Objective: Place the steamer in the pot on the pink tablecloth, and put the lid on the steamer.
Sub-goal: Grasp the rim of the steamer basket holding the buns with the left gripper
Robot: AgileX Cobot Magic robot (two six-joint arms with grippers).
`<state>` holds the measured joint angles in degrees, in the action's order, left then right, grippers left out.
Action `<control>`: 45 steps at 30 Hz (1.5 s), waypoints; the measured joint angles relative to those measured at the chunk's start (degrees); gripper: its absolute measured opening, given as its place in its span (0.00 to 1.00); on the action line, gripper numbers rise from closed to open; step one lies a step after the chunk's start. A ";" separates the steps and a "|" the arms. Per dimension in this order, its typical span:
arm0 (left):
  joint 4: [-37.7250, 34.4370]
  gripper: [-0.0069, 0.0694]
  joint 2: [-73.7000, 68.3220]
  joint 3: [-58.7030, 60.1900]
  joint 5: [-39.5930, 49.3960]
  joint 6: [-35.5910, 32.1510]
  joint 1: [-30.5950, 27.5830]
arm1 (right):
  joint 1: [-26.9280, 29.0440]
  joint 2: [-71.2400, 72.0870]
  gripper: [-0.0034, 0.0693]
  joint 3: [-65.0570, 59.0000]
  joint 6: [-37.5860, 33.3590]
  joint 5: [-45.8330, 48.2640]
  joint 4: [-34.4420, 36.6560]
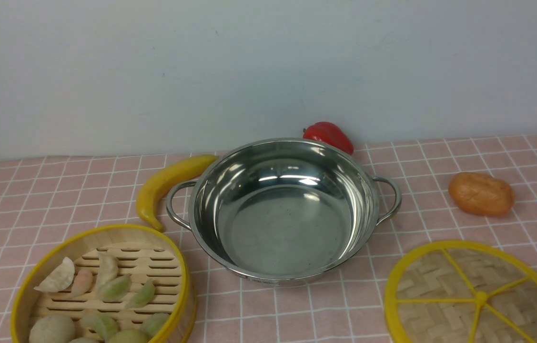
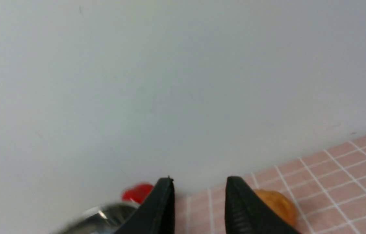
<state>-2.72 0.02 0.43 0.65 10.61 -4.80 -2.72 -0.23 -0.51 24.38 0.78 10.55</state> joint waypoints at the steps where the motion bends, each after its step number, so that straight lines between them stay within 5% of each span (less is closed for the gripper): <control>1: -0.62 0.41 0.00 0.00 -1.00 0.22 0.00 | 0.00 0.00 0.38 0.00 0.29 -0.37 0.77; 10: -5.44 0.41 0.00 0.00 -24.75 2.80 0.00 | 0.00 0.00 0.38 0.00 3.71 -10.43 7.15; 21: -2.33 0.41 0.00 0.00 -34.47 2.80 0.00 | 0.00 0.00 0.38 0.00 5.25 -13.18 7.20; 28: 8.34 0.41 0.17 -8.88 -45.39 3.84 0.00 | 0.00 -0.03 0.38 4.59 8.16 -42.22 6.94; 35: 10.43 0.41 -0.25 -29.80 -19.80 0.51 0.00 | 0.00 -4.60 0.38 20.64 -5.70 -43.11 5.35; 39: 10.65 0.41 -5.47 -39.87 2.01 -6.84 0.00 | 0.00 -11.96 0.38 33.42 -17.68 -22.26 2.75; 45: 10.71 0.41 -17.76 -46.51 30.56 -5.61 0.00 | 0.00 -25.43 0.38 42.39 -20.86 15.55 2.20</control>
<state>7.99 -17.74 -46.08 31.20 5.00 -4.80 -2.72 -25.66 41.88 3.52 16.33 12.74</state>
